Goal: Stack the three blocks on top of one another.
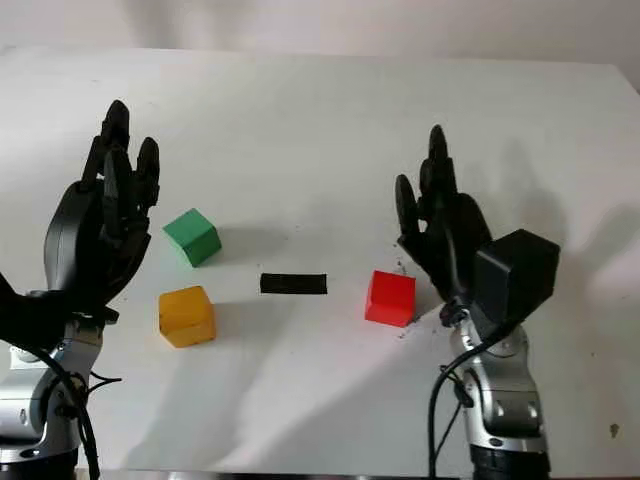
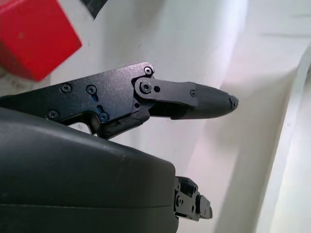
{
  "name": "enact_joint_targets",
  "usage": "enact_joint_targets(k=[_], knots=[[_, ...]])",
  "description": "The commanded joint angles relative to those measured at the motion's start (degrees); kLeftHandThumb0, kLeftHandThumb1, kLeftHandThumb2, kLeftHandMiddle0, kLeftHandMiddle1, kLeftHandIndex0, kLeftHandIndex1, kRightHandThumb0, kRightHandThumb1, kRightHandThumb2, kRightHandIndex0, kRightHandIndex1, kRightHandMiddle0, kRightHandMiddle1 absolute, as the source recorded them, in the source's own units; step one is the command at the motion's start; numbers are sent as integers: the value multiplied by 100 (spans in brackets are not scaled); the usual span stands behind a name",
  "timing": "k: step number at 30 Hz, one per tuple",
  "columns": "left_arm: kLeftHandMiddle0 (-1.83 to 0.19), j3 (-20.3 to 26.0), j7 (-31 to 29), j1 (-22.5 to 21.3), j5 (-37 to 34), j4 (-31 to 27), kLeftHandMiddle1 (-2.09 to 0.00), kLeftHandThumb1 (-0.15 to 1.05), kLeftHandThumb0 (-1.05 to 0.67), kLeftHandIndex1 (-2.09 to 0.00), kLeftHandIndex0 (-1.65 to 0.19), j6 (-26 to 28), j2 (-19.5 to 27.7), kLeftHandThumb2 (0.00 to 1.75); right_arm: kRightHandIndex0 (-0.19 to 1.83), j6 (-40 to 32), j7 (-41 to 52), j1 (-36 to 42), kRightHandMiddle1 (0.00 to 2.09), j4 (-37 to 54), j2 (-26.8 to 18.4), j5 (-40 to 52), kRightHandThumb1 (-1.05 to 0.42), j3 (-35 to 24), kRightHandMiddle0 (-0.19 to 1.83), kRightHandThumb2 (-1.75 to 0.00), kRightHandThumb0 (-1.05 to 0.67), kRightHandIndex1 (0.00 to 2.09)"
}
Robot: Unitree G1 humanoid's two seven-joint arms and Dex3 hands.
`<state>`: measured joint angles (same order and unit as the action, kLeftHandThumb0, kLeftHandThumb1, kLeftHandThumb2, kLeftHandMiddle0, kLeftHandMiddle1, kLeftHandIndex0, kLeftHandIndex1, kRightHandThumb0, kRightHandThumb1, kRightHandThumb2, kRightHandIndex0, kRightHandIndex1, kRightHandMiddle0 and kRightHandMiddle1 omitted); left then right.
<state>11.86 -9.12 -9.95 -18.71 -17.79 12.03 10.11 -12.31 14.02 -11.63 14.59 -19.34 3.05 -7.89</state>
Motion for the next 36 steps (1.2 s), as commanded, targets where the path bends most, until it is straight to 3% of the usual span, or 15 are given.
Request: enact_joint_targets(k=[1, 4, 7, 9, 14, 18, 23, 27, 36], knots=[[19, -19, 20, -45, 32, 23, 0, 105, -75, 0, 19, -57, -16, 61, -13, -47, 417, -130, 5, 183, -485, 159, -105, -173, -11, -24, -75, 4], [19, -15, 27, -30, 31, 28, 0, 105, -75, 0, 19, -72, -19, 61, -3, -218, 915, -380, 10, 335, -1306, -28, -98, -296, 0, -9, -79, 9], [19, -22, 35, -1, 23, 15, 0, 105, -75, 0, 19, -98, -44, 62, 3, -493, 1283, -657, 11, 405, -1873, -88, -94, -345, 7, -5, -80, 11], [19, -22, 30, 14, 16, 24, 0, 105, -75, 0, 19, -126, -61, 62, 4, -290, 1593, -858, 11, 211, -2177, -60, -92, -365, 9, -5, -76, 10], [19, 0, 27, 48, 35, 9, 0, 105, -74, 0, 19, -121, -51, 62, 9, 552, 2440, -1357, 11, -509, -2818, -85, -86, -201, 15, -3, -74, 10], [19, 19, 39, 21, 50, 8, 0, 105, -75, 0, 19, -75, -6, 63, 11, 2729, 2818, -1939, 11, -1596, -3615, -1220, -78, 439, 24, -3, -70, 8], [19, 10, -13, -31, 14, 37, 0, 105, -76, 0, 19, -38, 23, 63, 10, 5139, 2733, -2678, 10, -2761, -3919, -2079, -81, 1071, 26, -6, -62, 6], [19, 19, -39, -60, -9, 48, 0, 105, -76, 0, 19, -25, 26, 63, 13, 6497, 2392, -3191, 12, -3417, -3901, -2584, -80, 1365, 33, -5, -61, 7], [19, 30, -109, -103, -49, 55, 0, 105, -76, 0, 19, 25, 99, 62, 13, 7768, 2017, -3562, 13, -3938, -3737, -2872, -84, 1793, 42, -6, -54, 6]])
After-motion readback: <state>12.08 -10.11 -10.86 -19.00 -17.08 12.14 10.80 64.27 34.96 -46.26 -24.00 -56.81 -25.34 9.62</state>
